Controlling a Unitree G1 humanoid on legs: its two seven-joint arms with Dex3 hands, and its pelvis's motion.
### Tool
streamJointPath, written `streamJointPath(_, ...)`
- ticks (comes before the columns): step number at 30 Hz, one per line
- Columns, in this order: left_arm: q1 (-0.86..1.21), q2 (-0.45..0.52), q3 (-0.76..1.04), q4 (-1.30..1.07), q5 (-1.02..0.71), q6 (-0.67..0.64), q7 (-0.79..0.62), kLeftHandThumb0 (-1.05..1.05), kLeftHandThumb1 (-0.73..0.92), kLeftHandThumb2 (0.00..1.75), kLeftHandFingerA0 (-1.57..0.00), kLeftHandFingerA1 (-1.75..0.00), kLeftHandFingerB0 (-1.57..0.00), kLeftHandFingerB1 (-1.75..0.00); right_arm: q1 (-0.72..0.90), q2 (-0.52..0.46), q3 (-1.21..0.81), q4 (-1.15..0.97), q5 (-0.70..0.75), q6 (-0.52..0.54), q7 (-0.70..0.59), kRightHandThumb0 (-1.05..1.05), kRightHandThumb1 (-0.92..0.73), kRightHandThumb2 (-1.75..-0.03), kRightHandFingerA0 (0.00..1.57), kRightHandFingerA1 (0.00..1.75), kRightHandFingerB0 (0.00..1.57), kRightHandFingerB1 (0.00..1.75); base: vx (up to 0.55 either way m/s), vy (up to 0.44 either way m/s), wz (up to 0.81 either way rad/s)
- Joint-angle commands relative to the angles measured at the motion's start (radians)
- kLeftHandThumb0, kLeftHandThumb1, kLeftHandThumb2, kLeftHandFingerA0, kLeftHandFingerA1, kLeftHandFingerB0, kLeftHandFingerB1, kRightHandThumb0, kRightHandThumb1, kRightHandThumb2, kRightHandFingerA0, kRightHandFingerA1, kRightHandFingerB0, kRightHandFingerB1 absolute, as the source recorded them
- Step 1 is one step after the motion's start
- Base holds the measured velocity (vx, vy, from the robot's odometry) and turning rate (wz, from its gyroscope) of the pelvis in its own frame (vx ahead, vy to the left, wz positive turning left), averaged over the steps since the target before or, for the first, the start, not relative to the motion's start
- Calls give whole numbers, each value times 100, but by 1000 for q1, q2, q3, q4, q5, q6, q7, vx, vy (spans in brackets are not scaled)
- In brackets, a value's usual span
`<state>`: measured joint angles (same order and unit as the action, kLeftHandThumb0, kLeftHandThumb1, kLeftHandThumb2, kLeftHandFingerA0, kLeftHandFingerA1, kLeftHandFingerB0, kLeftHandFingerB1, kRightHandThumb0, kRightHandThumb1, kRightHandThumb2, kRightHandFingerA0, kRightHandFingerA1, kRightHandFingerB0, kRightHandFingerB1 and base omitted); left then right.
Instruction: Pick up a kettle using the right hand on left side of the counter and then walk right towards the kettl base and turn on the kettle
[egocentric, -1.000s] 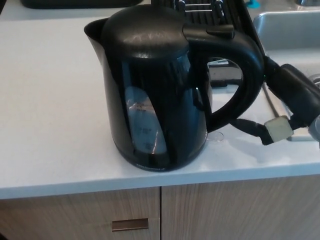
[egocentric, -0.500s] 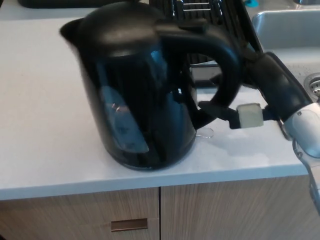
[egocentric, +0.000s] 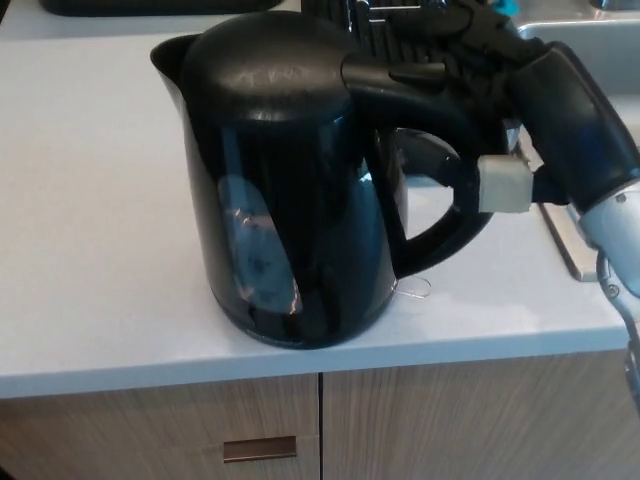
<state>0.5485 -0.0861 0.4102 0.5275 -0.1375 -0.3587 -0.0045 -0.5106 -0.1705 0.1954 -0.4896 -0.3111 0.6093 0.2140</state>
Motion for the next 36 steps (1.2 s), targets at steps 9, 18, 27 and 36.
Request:
streamJointPath(9, 18, 3, -20, -7, 2, -81, 5, 35, 33, 152, -101, -121, -99, -110, 16, -16, 63, 26, -189, 55, -114, -21, -66, -89, 117, 150, 89, 59, 0, 0, 0)
streamJointPath(18, 36, -1, -22, -18, -27, -100, -34, 38, 31, 156, -109, -126, -102, -113, 67, -48, 118, 84, -282, -40, -190, -21, -46, -120, 102, 166, 100, 109, 0, 0, 0)
streamJointPath(27, 33, 5, -25, 12, -19, -115, -38, 38, 29, 154, -107, -123, -102, -111, 80, -69, 112, 89, -266, -112, -165, -21, -50, -112, 100, 168, 99, 116, 0, 0, 0)
streamJointPath(36, 48, 5, -32, 17, -1, -125, -33, 37, 29, 156, -107, -123, -101, -111, 109, -119, 125, 73, -233, -150, -97, -15, -56, -107, 97, 161, 96, 111, 0, 0, 0)
